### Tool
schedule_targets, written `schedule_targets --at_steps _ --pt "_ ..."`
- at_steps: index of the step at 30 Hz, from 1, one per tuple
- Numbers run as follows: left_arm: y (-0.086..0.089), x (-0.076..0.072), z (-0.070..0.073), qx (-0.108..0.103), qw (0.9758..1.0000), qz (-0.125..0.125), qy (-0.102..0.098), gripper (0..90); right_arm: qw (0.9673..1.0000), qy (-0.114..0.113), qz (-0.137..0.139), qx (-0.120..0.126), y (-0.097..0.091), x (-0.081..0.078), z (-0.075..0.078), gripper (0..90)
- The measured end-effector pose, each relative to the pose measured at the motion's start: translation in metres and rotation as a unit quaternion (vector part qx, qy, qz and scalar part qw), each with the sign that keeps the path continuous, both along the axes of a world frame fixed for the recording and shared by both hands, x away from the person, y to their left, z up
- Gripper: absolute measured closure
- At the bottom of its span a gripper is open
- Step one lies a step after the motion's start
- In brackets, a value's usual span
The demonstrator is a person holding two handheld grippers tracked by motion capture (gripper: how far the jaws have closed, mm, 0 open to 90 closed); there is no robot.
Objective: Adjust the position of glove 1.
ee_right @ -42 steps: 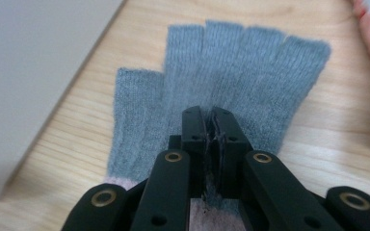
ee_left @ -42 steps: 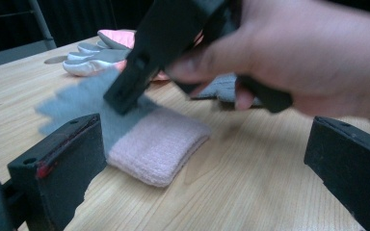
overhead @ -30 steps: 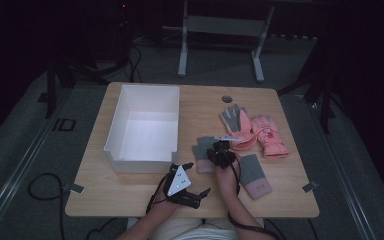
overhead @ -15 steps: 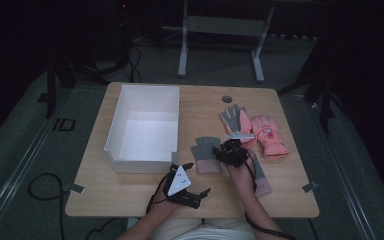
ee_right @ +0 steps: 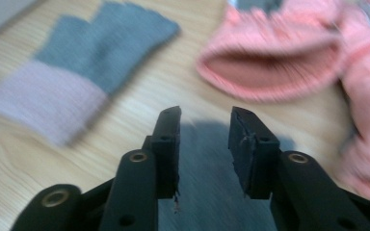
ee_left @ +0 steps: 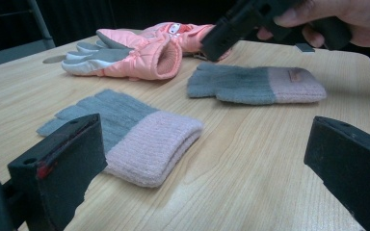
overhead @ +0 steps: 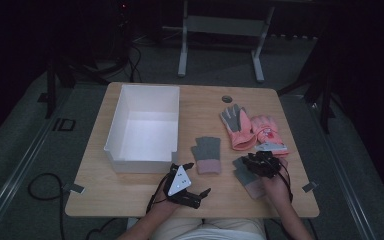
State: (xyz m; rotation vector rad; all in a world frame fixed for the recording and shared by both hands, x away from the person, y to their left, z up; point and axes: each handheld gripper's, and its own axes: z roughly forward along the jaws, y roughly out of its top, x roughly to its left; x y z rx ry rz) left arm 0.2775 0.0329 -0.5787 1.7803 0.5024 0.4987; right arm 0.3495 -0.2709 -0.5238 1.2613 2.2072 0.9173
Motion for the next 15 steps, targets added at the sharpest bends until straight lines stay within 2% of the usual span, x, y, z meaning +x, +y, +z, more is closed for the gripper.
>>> schedule_targets --at_steps 6,12,14,15 --pt "0.000 0.000 0.000 0.001 1.0000 0.002 -0.002 0.2 0.9997 0.018 -0.014 0.004 -0.020 -0.007 -0.017 66.1" --pt "0.000 0.000 0.000 0.002 1.0000 0.001 -0.002 0.2 0.9996 0.026 -0.009 -0.007 -0.022 -0.006 -0.028 66.1" --pt "0.000 0.000 0.000 0.002 1.0000 0.001 -0.003 0.2 0.9996 0.021 -0.001 -0.020 -0.021 -0.006 -0.030 72.9" --pt "0.000 0.000 0.000 0.002 1.0000 0.001 -0.003 0.2 0.9996 0.021 -0.001 -0.020 -0.021 -0.006 -0.030 72.9"
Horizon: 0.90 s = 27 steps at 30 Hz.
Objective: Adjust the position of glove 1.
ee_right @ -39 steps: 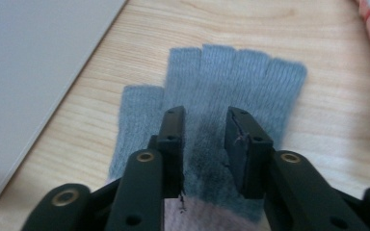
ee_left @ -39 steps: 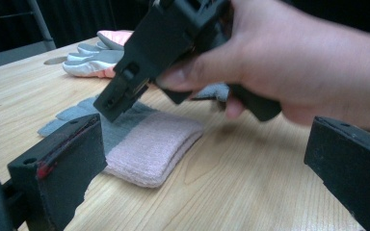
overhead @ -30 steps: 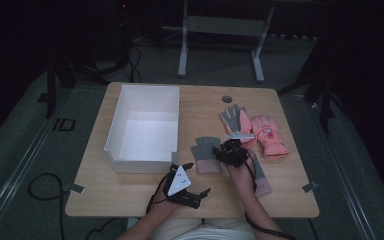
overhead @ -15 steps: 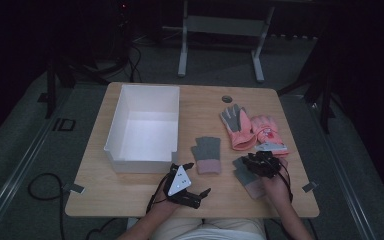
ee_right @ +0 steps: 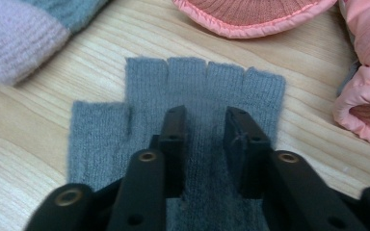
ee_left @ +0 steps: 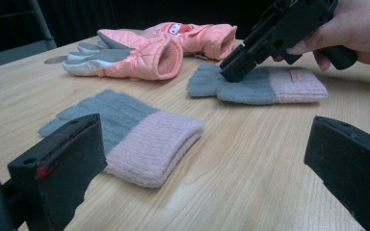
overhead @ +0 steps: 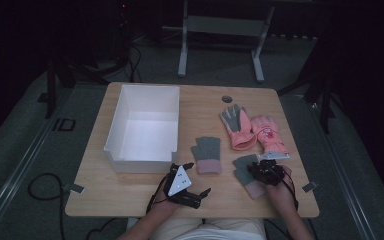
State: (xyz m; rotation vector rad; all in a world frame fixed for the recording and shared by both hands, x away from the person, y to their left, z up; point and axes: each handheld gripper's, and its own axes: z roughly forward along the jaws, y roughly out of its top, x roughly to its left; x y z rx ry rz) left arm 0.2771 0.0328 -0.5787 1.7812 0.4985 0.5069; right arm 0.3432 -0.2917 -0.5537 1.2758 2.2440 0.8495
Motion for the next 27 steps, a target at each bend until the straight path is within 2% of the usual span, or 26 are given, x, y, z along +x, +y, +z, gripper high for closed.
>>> schedule_targets --at_steps 1,6,8,11,12,13,14,15,16,17,18,19,20,21,25,27 --pt "0.000 0.000 0.000 0.001 1.0000 0.000 0.000 0.3 0.9999 0.010 -0.004 -0.004 0.001 0.002 0.002 80.7" --pt "0.000 0.000 0.000 0.001 1.0000 0.001 -0.001 0.2 0.9997 0.016 -0.015 -0.013 0.006 0.003 0.003 84.8" --pt "0.000 0.000 0.000 0.002 1.0000 0.001 -0.001 0.2 0.9993 0.015 -0.035 0.003 0.005 0.001 0.007 85.7" --pt "0.000 0.000 0.000 0.001 1.0000 0.001 -0.001 0.2 0.9977 -0.007 -0.060 0.030 0.003 -0.007 0.021 85.8" --pt "0.000 0.000 0.000 0.001 1.0000 0.001 -0.001 0.2 0.9977 -0.007 -0.060 0.030 0.003 -0.007 0.021 85.8" --pt "-0.001 0.000 0.000 0.003 1.0000 0.000 -0.001 0.2 0.9953 -0.022 -0.079 0.051 0.002 -0.014 0.034 85.8" --pt "-0.001 0.000 0.000 0.003 1.0000 0.000 -0.001 0.3 0.9953 -0.022 -0.079 0.051 0.002 -0.014 0.034 85.8" --pt "-0.001 0.000 0.000 0.003 1.0000 0.000 -0.001 0.2 0.9921 -0.035 -0.095 0.075 0.003 -0.022 0.045 85.9" --pt "-0.001 0.000 0.000 0.003 1.0000 0.000 -0.001 0.2 0.9921 -0.035 -0.095 0.075 0.003 -0.022 0.045 85.9" --pt "-0.001 0.000 0.000 0.004 1.0000 -0.001 -0.004 0.3 0.9885 -0.043 -0.108 0.097 0.005 -0.028 0.052 85.9" --pt "-0.001 0.000 0.000 0.004 1.0000 -0.001 -0.004 0.2 0.9865 -0.044 -0.115 0.108 0.006 -0.029 0.054 85.9" --pt "-0.001 0.000 0.000 0.005 1.0000 -0.001 -0.004 0.2 0.9849 -0.045 -0.120 0.116 0.007 -0.029 0.055 85.9" --pt "-0.001 0.000 0.000 0.005 1.0000 -0.001 -0.004 0.3 0.9849 -0.045 -0.120 0.116 0.007 -0.029 0.055 85.9" --pt "-0.001 -0.001 0.000 0.004 1.0000 -0.001 -0.005 0.3 0.9829 -0.048 -0.128 0.123 0.010 -0.029 0.056 85.9" --pt "-0.001 -0.001 0.000 0.004 1.0000 -0.002 -0.006 0.2 0.9835 -0.051 -0.131 0.113 0.016 -0.029 0.051 85.9" --pt "-0.001 -0.001 0.000 0.003 1.0000 -0.003 -0.005 0.3 0.9828 -0.043 -0.139 0.114 0.018 -0.026 0.043 85.9"
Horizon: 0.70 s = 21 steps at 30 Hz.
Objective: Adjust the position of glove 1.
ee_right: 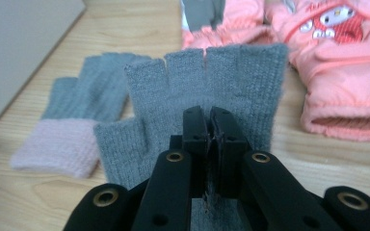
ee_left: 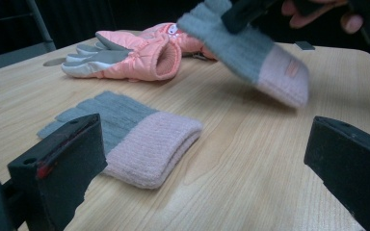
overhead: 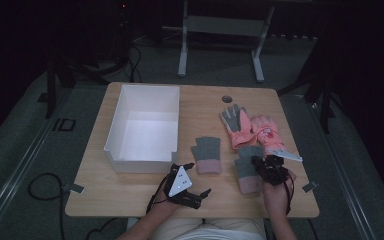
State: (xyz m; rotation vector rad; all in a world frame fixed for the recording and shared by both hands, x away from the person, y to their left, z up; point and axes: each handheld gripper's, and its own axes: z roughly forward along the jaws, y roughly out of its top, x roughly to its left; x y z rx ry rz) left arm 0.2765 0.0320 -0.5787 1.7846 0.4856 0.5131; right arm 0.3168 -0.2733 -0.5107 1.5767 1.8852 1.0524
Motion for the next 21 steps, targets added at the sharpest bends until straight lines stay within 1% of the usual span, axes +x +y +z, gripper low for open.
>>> schedule_targets --at_steps 1,2,3,4,5,6,7,8,9,10,11,12,13,14,15,16,17,18,21 --pt "0.000 0.000 0.000 0.000 1.0000 0.000 0.000 0.2 1.0000 0.000 0.000 0.000 0.000 0.000 0.000 85.9" --pt "0.000 0.000 0.000 0.000 1.0000 0.000 -0.001 0.2 0.9999 0.006 -0.014 0.007 -0.001 0.004 -0.007 85.9" --pt "0.000 0.000 0.000 0.000 1.0000 0.000 -0.001 0.2 0.9999 0.006 -0.014 0.007 -0.001 0.004 -0.007 85.9" --pt "0.000 0.000 0.000 -0.001 1.0000 0.001 0.000 0.2 0.9993 0.009 -0.033 0.014 -0.003 0.008 -0.013 85.9" --pt "0.000 0.000 0.000 -0.001 1.0000 0.001 0.000 0.2 0.9993 0.009 -0.033 0.014 -0.003 0.008 -0.013 85.9" --pt "0.001 -0.001 0.000 -0.003 1.0000 0.002 0.000 0.3 0.9987 0.017 -0.043 0.020 -0.005 0.012 -0.019 85.9" --pt "0.001 -0.001 0.000 -0.003 1.0000 0.002 0.000 0.2 0.9987 0.017 -0.043 0.020 -0.005 0.012 -0.019 85.9" --pt "0.001 0.000 0.000 -0.006 1.0000 0.003 0.003 0.2 0.9984 0.018 -0.053 0.013 -0.006 0.013 -0.024 85.9" --pt "0.001 0.000 0.000 -0.006 1.0000 0.003 0.003 0.2 0.9984 0.018 -0.053 0.013 -0.006 0.013 -0.024 85.9" --pt "0.002 0.000 0.000 -0.007 1.0000 0.003 0.004 0.2 0.9978 0.022 -0.062 0.014 -0.007 0.013 -0.030 85.9" --pt "0.002 0.000 0.000 -0.007 1.0000 0.003 0.004 0.2 0.9978 0.022 -0.062 0.014 -0.007 0.013 -0.030 85.9" --pt "0.002 0.000 0.000 -0.008 1.0000 0.003 0.004 0.2 0.9973 0.029 -0.068 0.007 -0.008 0.016 -0.035 85.9" --pt "0.002 0.000 0.000 -0.008 1.0000 0.003 0.004 0.2 0.9973 0.029 -0.068 0.007 -0.008 0.016 -0.035 85.9" --pt "0.002 0.000 0.000 -0.008 1.0000 0.001 0.004 0.3 0.9967 0.034 -0.073 0.003 -0.008 0.018 -0.040 85.7" --pt "0.002 0.000 0.000 -0.008 1.0000 0.001 0.004 0.2 0.9967 0.034 -0.073 0.003 -0.008 0.018 -0.040 85.7" --pt "0.003 0.000 0.000 -0.008 1.0000 0.001 0.003 0.2 0.9963 0.040 -0.076 -0.001 -0.008 0.021 -0.046 84.9" --pt "0.003 0.000 0.000 -0.008 1.0000 0.001 0.003 0.2 0.9963 0.040 -0.076 -0.001 -0.008 0.021 -0.046 84.9" --pt "0.003 0.000 0.000 -0.010 0.9999 0.001 0.006 0.2 0.9962 0.041 -0.077 -0.003 -0.009 0.023 -0.049 84.2" --pt "0.004 0.001 0.000 -0.011 0.9999 0.000 0.007 0.3 0.9961 0.045 -0.076 -0.007 -0.008 0.024 -0.048 83.9"
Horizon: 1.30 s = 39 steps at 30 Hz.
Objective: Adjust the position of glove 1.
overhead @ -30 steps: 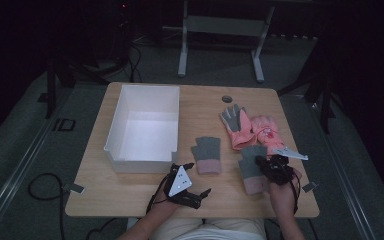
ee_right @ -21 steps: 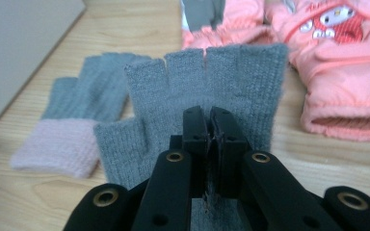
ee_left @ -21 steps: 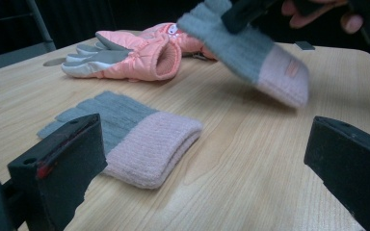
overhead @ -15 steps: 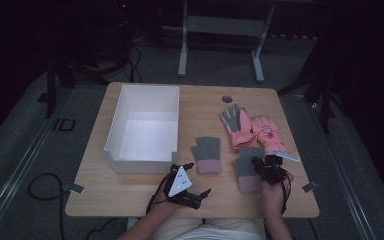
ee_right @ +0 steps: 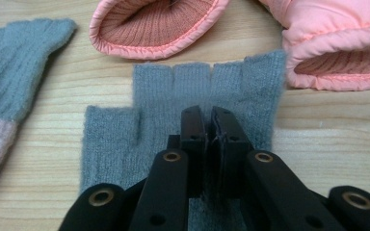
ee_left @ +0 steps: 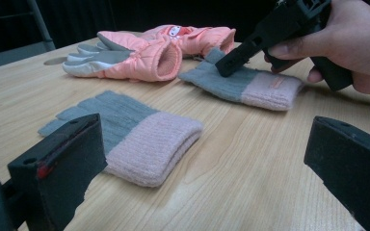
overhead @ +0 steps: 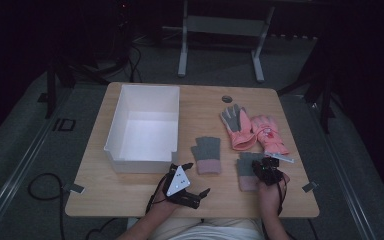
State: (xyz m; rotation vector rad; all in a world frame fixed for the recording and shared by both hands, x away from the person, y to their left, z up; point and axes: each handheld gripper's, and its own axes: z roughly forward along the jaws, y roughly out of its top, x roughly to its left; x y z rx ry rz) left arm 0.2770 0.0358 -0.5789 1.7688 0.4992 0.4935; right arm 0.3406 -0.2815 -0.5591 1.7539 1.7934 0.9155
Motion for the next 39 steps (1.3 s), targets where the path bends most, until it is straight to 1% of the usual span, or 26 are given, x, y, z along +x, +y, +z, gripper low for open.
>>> schedule_targets --at_steps 4,6,7,8,9,10,11,12,13,14,15,16,17,18,19,20,21,22,23,26,27,30,36,37,38,39 --pt "0.000 0.000 0.000 0.001 1.0000 -0.003 -0.003 0.3 1.0000 0.005 0.003 -0.003 0.000 0.003 0.002 82.3" --pt "-0.001 -0.001 0.000 0.003 1.0000 -0.005 -0.007 0.2 0.9999 0.002 0.007 -0.008 -0.002 0.004 0.006 80.9" --pt "-0.001 -0.001 0.000 0.004 1.0000 -0.006 -0.007 0.3 0.9999 -0.004 0.014 -0.008 -0.003 0.003 0.012 78.4" --pt "-0.002 -0.001 0.000 0.005 0.9999 -0.006 -0.006 0.2 0.9999 -0.004 0.014 -0.008 -0.003 0.003 0.012 78.4" --pt "-0.002 -0.001 0.000 0.006 1.0000 -0.005 -0.004 0.2 0.9993 -0.011 0.031 -0.017 -0.005 0.000 0.020 73.6" --pt "-0.002 -0.001 0.000 0.006 1.0000 -0.005 -0.004 0.2 0.9993 -0.011 0.031 -0.017 -0.005 0.000 0.020 73.6" --pt "-0.002 -0.001 0.000 0.006 1.0000 -0.004 -0.003 0.2 0.9982 -0.015 0.056 -0.018 -0.007 -0.003 0.027 71.3" --pt "-0.002 -0.001 0.000 0.006 1.0000 -0.004 -0.003 0.2 0.9982 -0.015 0.056 -0.018 -0.007 -0.003 0.027 71.3" --pt "-0.002 0.000 0.000 0.006 1.0000 -0.003 -0.003 0.2 0.9959 -0.019 0.080 -0.036 -0.010 -0.006 0.032 69.3" --pt "-0.002 0.000 0.000 0.006 1.0000 -0.003 -0.003 0.2 0.9959 -0.019 0.080 -0.036 -0.010 -0.006 0.032 69.3" --pt "-0.002 0.000 0.000 0.006 1.0000 -0.002 -0.002 0.2 0.9926 -0.022 0.113 -0.037 -0.014 -0.007 0.037 67.2" --pt "-0.002 0.000 0.000 0.006 1.0000 -0.002 -0.002 0.2 0.9926 -0.022 0.113 -0.037 -0.014 -0.007 0.037 67.2" --pt "-0.002 0.000 0.000 0.005 1.0000 -0.001 -0.001 0.2 0.9895 -0.027 0.135 -0.044 -0.020 -0.006 0.040 67.2" --pt "-0.002 0.000 0.000 0.005 1.0000 -0.001 -0.001 0.2 0.9895 -0.027 0.135 -0.044 -0.020 -0.006 0.040 67.2" --pt "-0.002 0.000 0.000 0.004 1.0000 0.003 0.000 0.2 0.9855 -0.031 0.158 -0.054 -0.023 -0.006 0.042 66.0" --pt "-0.002 0.000 0.000 0.004 1.0000 0.003 0.000 0.2 0.9855 -0.031 0.158 -0.054 -0.023 -0.006 0.042 66.0" --pt "-0.002 0.000 0.000 0.004 1.0000 0.003 -0.001 0.2 0.9821 -0.030 0.175 -0.063 -0.023 -0.007 0.042 64.8" --pt "-0.002 0.000 0.000 0.003 1.0000 0.003 -0.002 0.2 0.9821 -0.030 0.175 -0.063 -0.023 -0.007 0.042 64.8" --pt "-0.002 -0.001 0.000 0.002 1.0000 0.000 -0.001 0.2 0.9794 -0.030 0.187 -0.070 -0.022 -0.008 0.040 63.8" --pt "-0.002 -0.001 0.000 0.004 1.0000 0.001 -0.003 0.2 0.9791 -0.025 0.191 -0.065 -0.022 -0.008 0.035 63.2" --pt "-0.002 -0.001 0.000 0.003 1.0000 0.001 -0.004 0.2 0.9803 -0.020 0.186 -0.061 -0.021 -0.007 0.029 62.9" --pt "-0.002 -0.001 0.000 0.002 1.0000 0.002 -0.004 0.2 0.9812 -0.016 0.184 -0.056 -0.020 -0.007 0.024 62.4" --pt "-0.002 -0.001 0.000 0.002 1.0000 0.001 -0.006 0.2 0.9807 -0.010 0.181 -0.072 -0.013 -0.010 0.015 62.7" --pt "-0.002 -0.001 0.000 0.003 1.0000 0.001 -0.006 0.2 0.9810 -0.002 0.178 -0.078 -0.011 -0.010 0.010 62.6" --pt "-0.002 -0.001 0.000 0.003 1.0000 0.001 -0.006 0.2 0.9810 -0.002 0.178 -0.078 -0.011 -0.010 0.010 62.6" --pt "-0.002 -0.002 0.000 0.004 1.0000 0.001 -0.007 0.2 0.9812 0.006 0.175 -0.080 -0.011 -0.009 0.004 63.2"
